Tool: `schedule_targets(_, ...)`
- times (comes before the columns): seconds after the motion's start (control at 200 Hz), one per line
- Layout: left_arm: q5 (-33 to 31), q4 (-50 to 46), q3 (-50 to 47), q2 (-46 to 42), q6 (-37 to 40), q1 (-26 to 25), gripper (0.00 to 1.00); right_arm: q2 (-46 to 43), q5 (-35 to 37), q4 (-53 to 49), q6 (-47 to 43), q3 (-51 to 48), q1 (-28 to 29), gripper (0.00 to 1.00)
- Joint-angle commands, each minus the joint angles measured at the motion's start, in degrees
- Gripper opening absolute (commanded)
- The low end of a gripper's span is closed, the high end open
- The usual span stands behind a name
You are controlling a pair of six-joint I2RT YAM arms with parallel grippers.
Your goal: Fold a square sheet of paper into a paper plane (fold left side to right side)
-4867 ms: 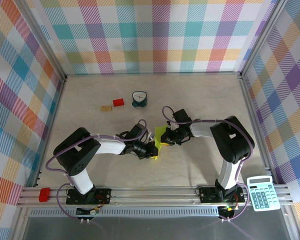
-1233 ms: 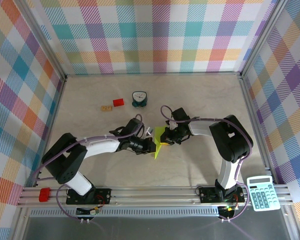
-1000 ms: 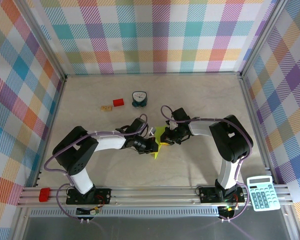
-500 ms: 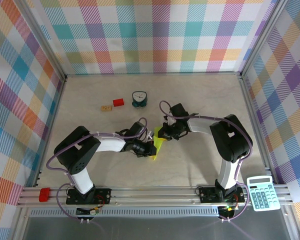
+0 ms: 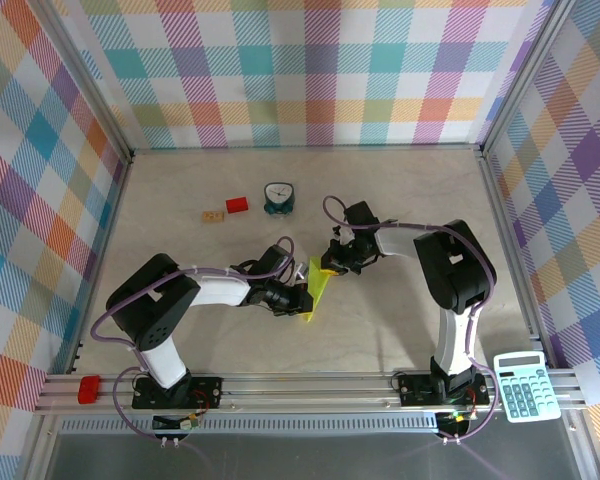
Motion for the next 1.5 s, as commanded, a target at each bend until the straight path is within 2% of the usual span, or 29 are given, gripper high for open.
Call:
schedule_targets(0.0, -0.36, -4.10, 2.87, -1.29, -0.51, -0.06, 0.00, 2.06, 1.05, -0.39, -1.43, -1.69, -0.22, 0.00)
schedule_targets(0.375, 2.55, -6.71, 13.60, 6.10, 2.63, 0.87, 0.00, 2.46, 1.87, 0.38, -1.89, -4.74, -0.22, 0.00)
schedule_targets(0.625, 2.52, -6.95, 15.86, 10.03, 3.42, 0.86, 0.00, 3.13, 2.96, -0.37, -2.39, -4.58, -0.13, 0.00)
schedule_targets(0.935, 1.29, -5.73, 10.95, 9.93, 2.85, 0.57, 0.00, 3.85, 4.77, -2.45, -3.56, -3.82, -0.20, 0.00)
schedule_targets(1.495, 0.88, -6.47, 1.11, 0.96, 1.26, -2.87, 0.00, 5.60, 6.62, -6.06, -5.41, -1.33, -0.74, 0.00)
